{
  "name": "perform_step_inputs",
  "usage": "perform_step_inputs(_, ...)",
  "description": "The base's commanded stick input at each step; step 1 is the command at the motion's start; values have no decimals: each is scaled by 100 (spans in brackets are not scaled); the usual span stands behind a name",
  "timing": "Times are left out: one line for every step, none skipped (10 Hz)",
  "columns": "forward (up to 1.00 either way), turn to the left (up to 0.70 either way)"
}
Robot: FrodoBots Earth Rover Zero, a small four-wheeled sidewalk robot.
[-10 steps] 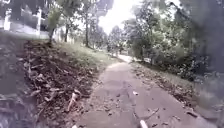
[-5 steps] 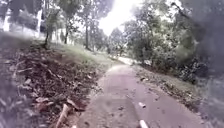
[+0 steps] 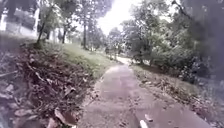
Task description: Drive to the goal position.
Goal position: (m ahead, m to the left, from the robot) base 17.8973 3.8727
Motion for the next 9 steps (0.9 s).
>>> perform_step_inputs(70, 0)
perform_step_inputs(70, 0)
perform_step_inputs(70, 0)
perform_step_inputs(70, 0)
perform_step_inputs(70, 0)
perform_step_inputs(70, 0)
perform_step_inputs(70, -1)
perform_step_inputs(70, -10)
perform_step_inputs(70, -26)
